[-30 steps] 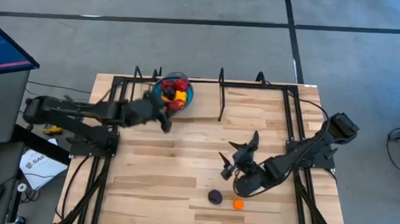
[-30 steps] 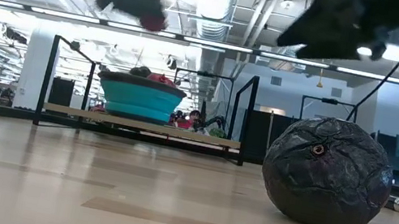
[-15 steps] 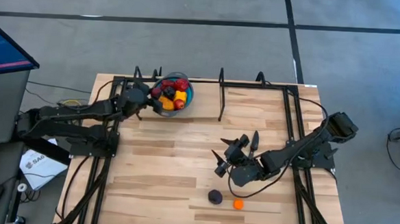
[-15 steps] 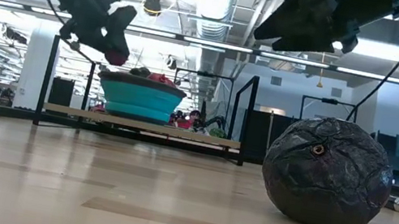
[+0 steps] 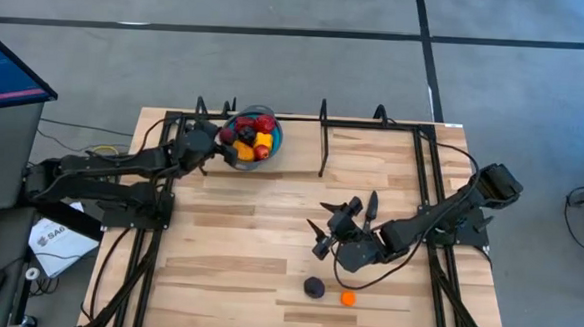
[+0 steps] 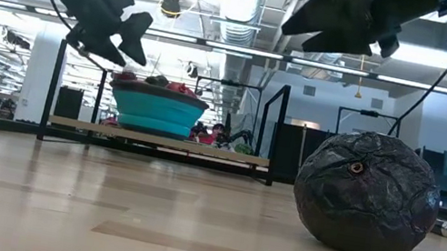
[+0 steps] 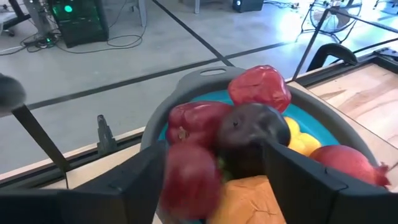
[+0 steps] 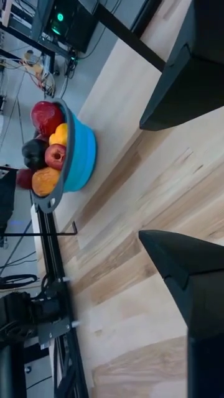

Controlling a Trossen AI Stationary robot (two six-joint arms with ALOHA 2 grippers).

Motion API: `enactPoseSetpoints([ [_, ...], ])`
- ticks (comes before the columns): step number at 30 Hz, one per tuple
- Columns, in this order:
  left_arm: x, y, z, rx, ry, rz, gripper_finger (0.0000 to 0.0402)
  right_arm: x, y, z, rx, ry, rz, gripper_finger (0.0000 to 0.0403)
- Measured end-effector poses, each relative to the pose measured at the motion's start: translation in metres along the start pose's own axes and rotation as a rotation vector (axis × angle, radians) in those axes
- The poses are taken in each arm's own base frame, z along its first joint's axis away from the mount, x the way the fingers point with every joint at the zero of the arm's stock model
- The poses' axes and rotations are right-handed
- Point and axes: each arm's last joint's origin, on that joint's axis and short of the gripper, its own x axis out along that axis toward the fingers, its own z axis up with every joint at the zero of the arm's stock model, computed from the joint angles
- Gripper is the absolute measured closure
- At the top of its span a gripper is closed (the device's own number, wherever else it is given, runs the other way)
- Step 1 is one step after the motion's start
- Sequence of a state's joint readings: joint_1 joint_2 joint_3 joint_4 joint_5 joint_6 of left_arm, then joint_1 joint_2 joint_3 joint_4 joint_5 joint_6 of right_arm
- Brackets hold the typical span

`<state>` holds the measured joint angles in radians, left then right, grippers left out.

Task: Pick & Place Fruit
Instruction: Put the orange into the blue strainer bowl on the shelf

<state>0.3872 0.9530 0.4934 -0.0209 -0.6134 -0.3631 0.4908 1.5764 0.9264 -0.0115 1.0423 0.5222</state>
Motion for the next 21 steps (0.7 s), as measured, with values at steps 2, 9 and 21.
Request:
enactPoseSetpoints([
  [2, 0.002, 0.0, 0.0, 0.0, 0.001, 0.009, 0.0129, 0.0, 0.0, 0.0, 0.005, 0.001, 0.008, 0.0133],
  [9, -0.004, 0.0, 0.007, 0.009, -0.025, -0.121, 0.0106, -0.003, 0.004, 0.0, 0.0, 0.011, 0.043, 0.0133],
  [21, -0.074, -0.038, 0.017, 0.022, -0.04, -0.871, 0.0106, -0.067, 0.011, 0.026, -0.089, 0.532, 0.742, 0.0133],
])
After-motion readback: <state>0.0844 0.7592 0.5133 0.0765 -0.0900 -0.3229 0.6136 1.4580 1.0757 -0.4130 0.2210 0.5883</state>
